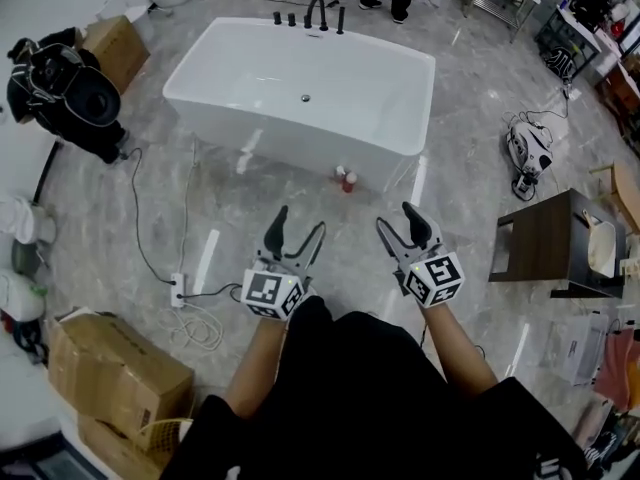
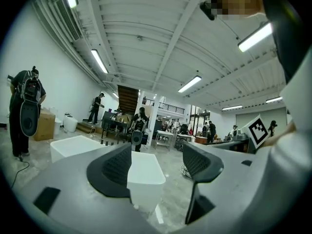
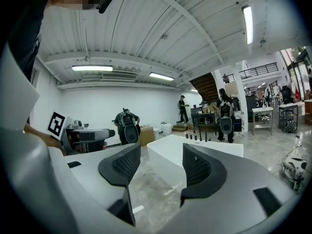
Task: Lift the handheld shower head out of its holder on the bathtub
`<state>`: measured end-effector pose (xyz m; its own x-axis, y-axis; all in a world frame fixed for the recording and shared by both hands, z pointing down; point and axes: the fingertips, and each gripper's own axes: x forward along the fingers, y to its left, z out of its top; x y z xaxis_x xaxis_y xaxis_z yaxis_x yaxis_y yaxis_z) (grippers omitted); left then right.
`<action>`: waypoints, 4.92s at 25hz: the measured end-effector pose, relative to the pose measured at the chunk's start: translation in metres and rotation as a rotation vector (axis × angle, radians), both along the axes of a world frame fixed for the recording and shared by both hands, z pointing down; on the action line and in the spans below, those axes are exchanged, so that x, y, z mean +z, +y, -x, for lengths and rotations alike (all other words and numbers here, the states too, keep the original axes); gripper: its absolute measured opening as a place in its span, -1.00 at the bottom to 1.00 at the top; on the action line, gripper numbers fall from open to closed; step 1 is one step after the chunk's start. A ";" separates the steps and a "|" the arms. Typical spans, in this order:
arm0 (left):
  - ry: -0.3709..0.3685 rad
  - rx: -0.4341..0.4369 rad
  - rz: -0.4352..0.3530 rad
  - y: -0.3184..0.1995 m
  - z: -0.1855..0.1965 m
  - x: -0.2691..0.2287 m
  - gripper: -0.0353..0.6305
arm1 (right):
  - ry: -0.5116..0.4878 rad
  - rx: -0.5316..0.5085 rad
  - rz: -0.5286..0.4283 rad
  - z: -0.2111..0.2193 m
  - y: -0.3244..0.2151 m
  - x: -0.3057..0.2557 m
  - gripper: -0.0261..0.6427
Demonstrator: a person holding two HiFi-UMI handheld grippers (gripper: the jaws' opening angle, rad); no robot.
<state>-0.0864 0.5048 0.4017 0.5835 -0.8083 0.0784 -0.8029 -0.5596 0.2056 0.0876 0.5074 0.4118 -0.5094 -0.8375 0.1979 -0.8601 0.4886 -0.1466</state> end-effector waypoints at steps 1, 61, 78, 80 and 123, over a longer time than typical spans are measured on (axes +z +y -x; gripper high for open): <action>0.001 -0.003 0.000 -0.003 0.008 -0.001 0.02 | 0.003 -0.002 0.003 0.007 -0.004 0.000 -0.22; -0.058 -0.088 0.148 -0.390 0.116 0.087 0.03 | -0.006 -0.048 0.163 0.084 -0.412 0.087 -0.22; -0.111 -0.258 0.105 -0.498 0.143 0.055 0.03 | -0.042 -0.169 0.181 0.093 -0.515 0.092 -0.22; -0.111 -0.294 0.095 -0.505 0.154 0.050 0.03 | -0.039 -0.174 0.178 0.091 -0.520 0.094 -0.22; -0.082 0.171 0.141 -0.761 0.174 0.095 0.03 | 0.048 0.196 0.213 0.127 -0.700 0.083 -0.22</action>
